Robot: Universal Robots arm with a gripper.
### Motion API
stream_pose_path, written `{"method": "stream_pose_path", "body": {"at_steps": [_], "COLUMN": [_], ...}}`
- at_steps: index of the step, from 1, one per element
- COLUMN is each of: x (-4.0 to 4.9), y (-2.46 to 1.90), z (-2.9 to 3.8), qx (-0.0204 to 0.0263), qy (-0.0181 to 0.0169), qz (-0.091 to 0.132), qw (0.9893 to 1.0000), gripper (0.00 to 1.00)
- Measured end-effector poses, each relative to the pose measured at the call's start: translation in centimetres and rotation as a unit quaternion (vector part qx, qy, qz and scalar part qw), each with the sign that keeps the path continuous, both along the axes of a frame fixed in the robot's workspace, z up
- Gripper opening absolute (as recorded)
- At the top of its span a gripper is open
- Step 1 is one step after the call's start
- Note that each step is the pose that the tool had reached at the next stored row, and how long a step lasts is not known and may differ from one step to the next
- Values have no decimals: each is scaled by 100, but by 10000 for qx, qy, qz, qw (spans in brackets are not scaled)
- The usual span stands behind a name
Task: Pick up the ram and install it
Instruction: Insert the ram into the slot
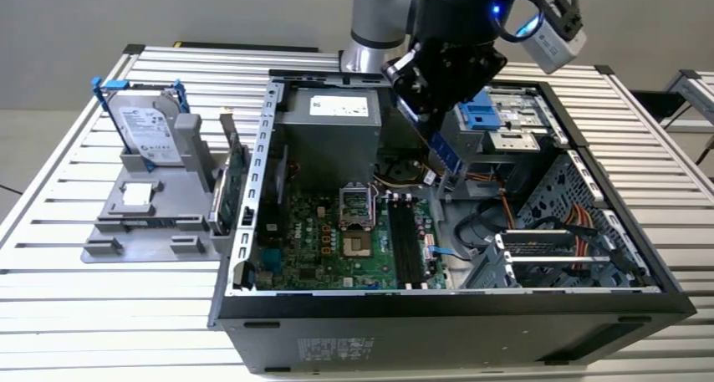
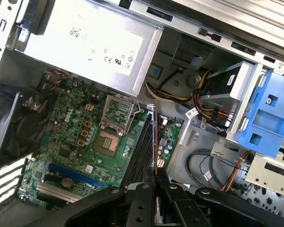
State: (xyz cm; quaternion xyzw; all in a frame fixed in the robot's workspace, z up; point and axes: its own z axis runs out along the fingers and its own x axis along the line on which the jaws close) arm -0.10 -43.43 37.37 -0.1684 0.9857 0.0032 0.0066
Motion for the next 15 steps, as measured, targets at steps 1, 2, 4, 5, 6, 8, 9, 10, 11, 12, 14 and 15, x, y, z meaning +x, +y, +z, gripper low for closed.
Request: {"method": "stream_pose_path", "body": {"at_steps": [1,2,4,5,6,8,9,10,11,12,14,15], "x": [0,0,0,0,0,0,0,0,0,0,0,0], "y": [0,0,0,0,0,0,0,0,0,0,0,0], "z": [0,0,0,0,0,0,0,0,0,0,0,0], "qx": [0,0,0,0,0,0,0,0,0,0,0,0], "qy": [0,0,0,0,0,0,0,0,0,0,0,0], "qz": [-56,-115,-229,-284,-344,-451,-506,-563,-615,-670,-772,-822], "qw": [10000,9999,9997,9996,9994,9990,9987,9984,9981,9978,9970,9966], "gripper": [0,0,0,0,0,0,0,0,0,0,0,0]}}
